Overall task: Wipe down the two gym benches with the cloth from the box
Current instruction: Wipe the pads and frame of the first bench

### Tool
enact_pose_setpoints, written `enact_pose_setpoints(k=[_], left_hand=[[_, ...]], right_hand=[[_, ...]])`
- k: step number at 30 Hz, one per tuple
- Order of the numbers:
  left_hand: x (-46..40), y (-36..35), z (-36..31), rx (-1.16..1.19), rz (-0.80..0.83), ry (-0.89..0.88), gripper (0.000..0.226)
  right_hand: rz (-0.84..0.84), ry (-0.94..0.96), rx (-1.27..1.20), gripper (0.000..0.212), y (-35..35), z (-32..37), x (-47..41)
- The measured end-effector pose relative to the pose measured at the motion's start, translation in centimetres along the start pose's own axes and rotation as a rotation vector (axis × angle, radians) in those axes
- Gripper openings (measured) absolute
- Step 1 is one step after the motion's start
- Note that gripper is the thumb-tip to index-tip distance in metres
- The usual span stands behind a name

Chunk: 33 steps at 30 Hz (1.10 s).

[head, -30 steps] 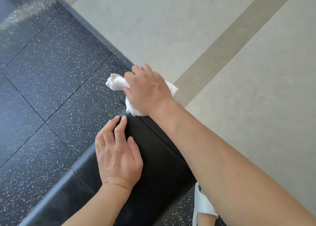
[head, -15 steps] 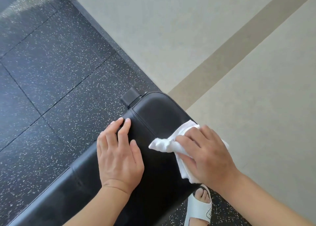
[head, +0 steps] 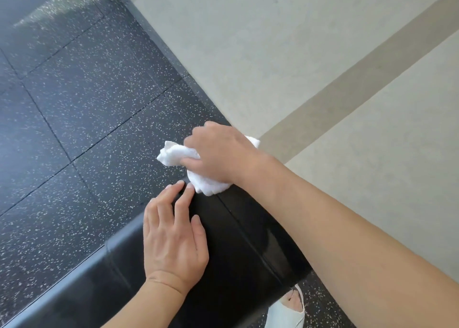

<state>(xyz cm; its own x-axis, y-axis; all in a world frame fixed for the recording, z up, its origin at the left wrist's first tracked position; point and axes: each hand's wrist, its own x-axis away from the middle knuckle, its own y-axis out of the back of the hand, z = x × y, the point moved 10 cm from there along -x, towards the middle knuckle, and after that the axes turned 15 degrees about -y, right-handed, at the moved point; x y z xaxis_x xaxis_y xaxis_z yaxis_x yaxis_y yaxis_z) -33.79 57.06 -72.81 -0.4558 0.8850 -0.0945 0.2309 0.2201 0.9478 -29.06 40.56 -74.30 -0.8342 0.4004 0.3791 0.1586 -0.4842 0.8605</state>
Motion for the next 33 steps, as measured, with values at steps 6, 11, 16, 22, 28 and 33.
enact_pose_setpoints(k=[6, 11, 16, 22, 28, 33], left_hand=[[-0.1, 0.1, 0.1, 0.005, 0.012, 0.015, 0.057], [-0.3, 0.2, 0.1, -0.011, 0.014, 0.007, 0.058], [-0.4, 0.1, 0.0, -0.015, 0.017, -0.013, 0.060], [-0.4, -0.1, 0.0, -0.010, 0.041, -0.008, 0.060], [-0.2, -0.3, 0.1, 0.003, 0.052, 0.012, 0.058], [-0.1, -0.4, 0.2, -0.001, 0.053, 0.020, 0.059]], right_hand=[[-0.187, -0.004, -0.476, 0.022, 1.8, -7.8, 7.8], [-0.119, -0.018, -0.527, 0.019, 1.3, -8.1, 6.4], [0.324, 0.109, -0.163, 0.026, -2.1, 0.1, -2.0], [0.636, 0.049, -0.320, 0.041, -4.2, -0.1, -3.0], [0.217, -0.107, -0.853, 0.020, -1.2, -9.1, 2.5], [0.159, -0.208, -0.871, 0.019, -1.5, -9.3, 2.5]])
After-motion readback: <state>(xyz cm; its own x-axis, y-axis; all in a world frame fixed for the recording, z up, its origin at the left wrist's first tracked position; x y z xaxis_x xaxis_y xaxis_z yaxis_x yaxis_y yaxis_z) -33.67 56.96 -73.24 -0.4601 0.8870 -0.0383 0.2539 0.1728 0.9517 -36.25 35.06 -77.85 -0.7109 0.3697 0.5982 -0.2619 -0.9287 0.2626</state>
